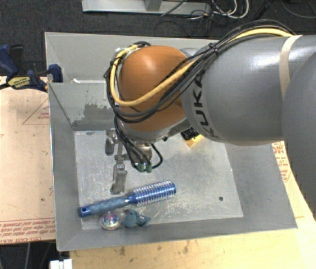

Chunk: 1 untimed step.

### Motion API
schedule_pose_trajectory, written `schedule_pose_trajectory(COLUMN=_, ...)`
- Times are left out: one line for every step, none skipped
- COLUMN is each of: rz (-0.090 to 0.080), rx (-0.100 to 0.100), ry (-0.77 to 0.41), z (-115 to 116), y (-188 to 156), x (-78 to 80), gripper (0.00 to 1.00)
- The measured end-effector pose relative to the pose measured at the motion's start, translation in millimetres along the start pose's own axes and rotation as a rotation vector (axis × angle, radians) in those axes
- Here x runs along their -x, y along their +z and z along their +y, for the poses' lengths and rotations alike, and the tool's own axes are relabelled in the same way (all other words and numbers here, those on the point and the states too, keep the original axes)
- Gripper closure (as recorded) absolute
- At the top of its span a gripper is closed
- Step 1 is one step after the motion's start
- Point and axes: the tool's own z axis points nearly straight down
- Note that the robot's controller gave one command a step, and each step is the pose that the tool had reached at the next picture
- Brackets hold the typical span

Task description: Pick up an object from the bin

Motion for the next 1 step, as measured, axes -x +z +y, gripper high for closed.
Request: schedule_pose_trajectory(rz=-0.004, rx=0.001, ry=-0.446, z=-41.1, y=141.3, x=-13.0, gripper=0.0)
